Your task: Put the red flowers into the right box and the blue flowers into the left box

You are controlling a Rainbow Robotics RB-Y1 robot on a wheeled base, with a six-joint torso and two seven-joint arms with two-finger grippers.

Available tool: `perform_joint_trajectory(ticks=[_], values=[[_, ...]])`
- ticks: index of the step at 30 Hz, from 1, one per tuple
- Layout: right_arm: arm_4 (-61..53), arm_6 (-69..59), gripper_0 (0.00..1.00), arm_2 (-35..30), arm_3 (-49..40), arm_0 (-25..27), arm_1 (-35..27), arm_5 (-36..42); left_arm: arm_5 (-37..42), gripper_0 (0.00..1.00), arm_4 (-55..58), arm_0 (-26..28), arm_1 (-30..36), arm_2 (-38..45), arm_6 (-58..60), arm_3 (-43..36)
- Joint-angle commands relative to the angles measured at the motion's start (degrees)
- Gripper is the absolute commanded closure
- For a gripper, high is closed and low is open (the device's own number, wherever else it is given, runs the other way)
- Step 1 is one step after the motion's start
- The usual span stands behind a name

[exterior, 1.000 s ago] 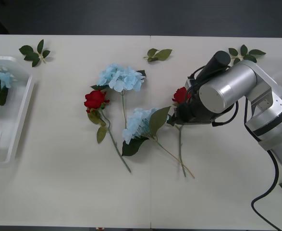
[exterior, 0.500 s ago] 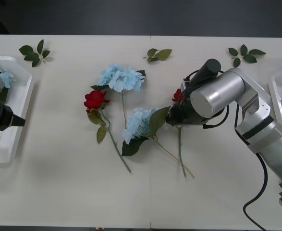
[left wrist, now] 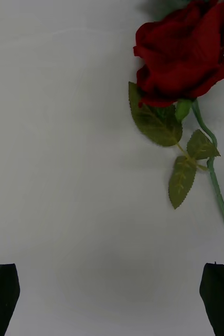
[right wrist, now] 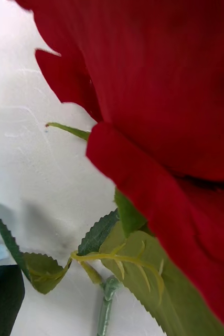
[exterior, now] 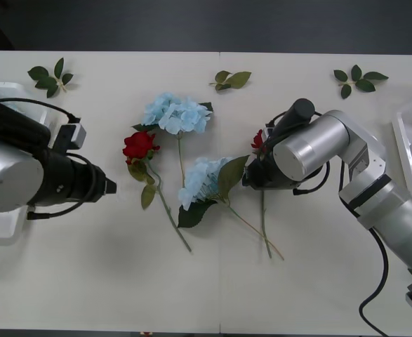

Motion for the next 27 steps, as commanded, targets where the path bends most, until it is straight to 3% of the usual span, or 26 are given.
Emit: perform_joint_trajectory(ticks=[1,5,8,11,18,27], values=[[0.1,-1.5,0.0,0.2,-0.4,-1.6,1.5,-0.2,-3.3,0.0,-9.0,-4.2,-0.2,-8.6,7.8,-1.3],[0.0,-1.5,0.03,0.7,-0.3,-1.6,1.5,-0.3,-6.2,0.0,-14.4,-6.7,-0.8,-15.7,14.1,1.0],[0.0,-1.3,0.29,0.8,-0.3,-1.5,1.5,-0.3,-9.2,0.0,-14.8,-8.7,-2.0,-18.6,16.4,5.0],[0.0,-1.3,0.47,1.3,-0.3,-1.5,1.6,-0.5,-11.7,0.0,-14.7,-10.3,-3.6,-19.4,16.2,9.1],[0.5,-1.2,0.62,2.0,0.6,-1.5,1.8,-1.7,-12.7,0.0,-14.2,-14.0,-7.2,-19.5,14.7,17.5],[1.1,-0.7,0.9,2.0,1.6,-1.5,2.2,-3.2,-12.7,0.1,-14.1,-17.2,-8.8,-21.7,13.1,24.5]])
